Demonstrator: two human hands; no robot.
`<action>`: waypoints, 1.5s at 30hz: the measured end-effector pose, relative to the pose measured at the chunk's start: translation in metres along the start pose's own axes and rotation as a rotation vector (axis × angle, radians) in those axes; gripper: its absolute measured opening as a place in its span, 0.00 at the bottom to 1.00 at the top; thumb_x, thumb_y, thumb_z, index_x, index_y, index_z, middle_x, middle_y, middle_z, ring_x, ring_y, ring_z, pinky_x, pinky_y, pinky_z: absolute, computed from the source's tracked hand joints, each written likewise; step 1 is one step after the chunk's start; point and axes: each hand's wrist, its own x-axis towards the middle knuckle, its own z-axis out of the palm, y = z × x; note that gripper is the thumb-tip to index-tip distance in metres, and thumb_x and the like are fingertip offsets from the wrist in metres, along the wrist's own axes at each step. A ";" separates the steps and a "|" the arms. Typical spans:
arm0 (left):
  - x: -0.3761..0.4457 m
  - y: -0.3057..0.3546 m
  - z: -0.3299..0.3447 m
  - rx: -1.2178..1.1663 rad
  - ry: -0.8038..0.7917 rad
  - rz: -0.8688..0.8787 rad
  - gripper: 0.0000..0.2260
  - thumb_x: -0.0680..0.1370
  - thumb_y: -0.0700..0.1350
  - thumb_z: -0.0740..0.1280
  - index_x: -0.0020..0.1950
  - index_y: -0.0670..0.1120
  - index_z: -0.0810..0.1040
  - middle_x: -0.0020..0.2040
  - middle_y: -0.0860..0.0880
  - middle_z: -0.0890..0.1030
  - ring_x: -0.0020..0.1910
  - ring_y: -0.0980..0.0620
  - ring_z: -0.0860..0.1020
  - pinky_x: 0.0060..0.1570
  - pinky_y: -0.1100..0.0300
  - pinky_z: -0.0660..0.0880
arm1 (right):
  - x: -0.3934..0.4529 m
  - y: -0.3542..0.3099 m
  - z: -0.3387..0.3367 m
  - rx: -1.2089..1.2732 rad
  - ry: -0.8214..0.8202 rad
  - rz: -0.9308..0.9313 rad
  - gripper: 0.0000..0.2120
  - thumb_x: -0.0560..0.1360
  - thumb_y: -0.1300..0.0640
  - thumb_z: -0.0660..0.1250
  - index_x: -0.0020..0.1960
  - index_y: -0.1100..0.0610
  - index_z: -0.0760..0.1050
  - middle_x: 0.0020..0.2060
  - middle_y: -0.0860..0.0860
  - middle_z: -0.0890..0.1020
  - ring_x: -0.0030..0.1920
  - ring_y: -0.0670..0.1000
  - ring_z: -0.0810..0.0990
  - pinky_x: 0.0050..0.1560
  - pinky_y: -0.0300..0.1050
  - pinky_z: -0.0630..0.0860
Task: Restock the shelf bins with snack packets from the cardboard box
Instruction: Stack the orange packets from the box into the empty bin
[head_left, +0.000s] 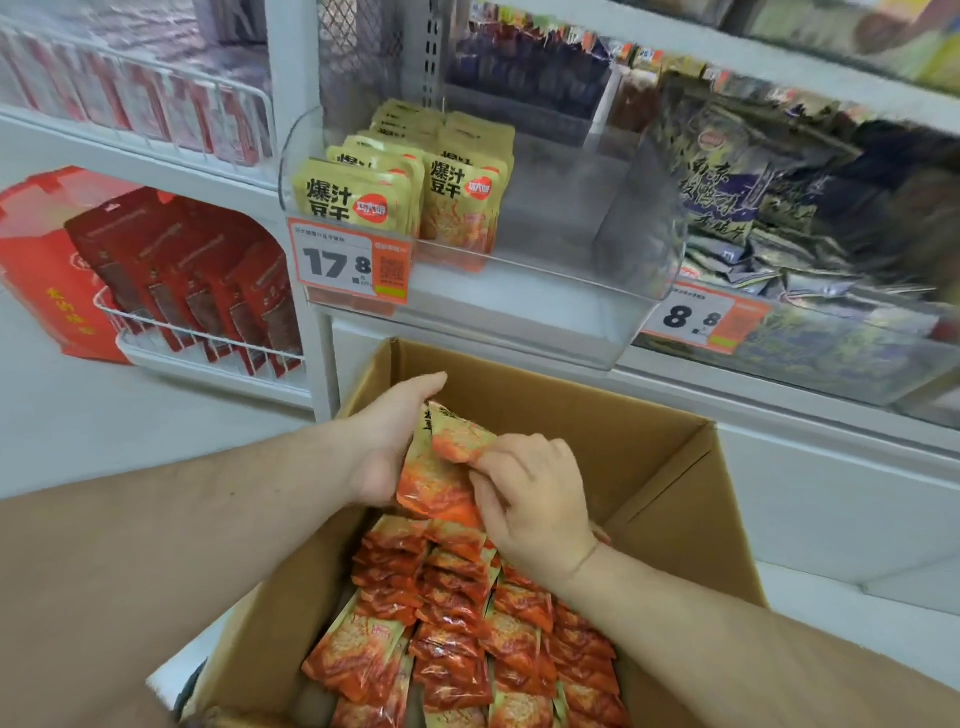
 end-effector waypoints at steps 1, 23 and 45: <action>-0.006 0.001 0.005 0.010 -0.038 0.016 0.27 0.79 0.64 0.60 0.52 0.40 0.83 0.47 0.40 0.85 0.41 0.43 0.84 0.46 0.51 0.80 | 0.001 -0.005 -0.003 0.005 0.000 -0.079 0.00 0.73 0.61 0.69 0.44 0.57 0.78 0.42 0.52 0.80 0.38 0.56 0.75 0.37 0.50 0.67; -0.085 0.040 0.014 0.074 -0.106 0.705 0.11 0.81 0.46 0.65 0.64 0.50 0.75 0.52 0.45 0.86 0.50 0.45 0.85 0.52 0.47 0.81 | 0.145 -0.032 -0.105 0.904 -0.550 0.960 0.06 0.76 0.69 0.68 0.47 0.59 0.78 0.31 0.46 0.83 0.24 0.37 0.77 0.25 0.28 0.69; -0.052 0.053 -0.008 1.421 0.744 1.037 0.28 0.76 0.48 0.62 0.76 0.49 0.58 0.80 0.52 0.46 0.78 0.46 0.38 0.75 0.46 0.47 | 0.257 0.061 -0.010 0.282 -0.437 1.001 0.13 0.66 0.60 0.80 0.49 0.59 0.81 0.46 0.54 0.85 0.45 0.54 0.83 0.45 0.46 0.79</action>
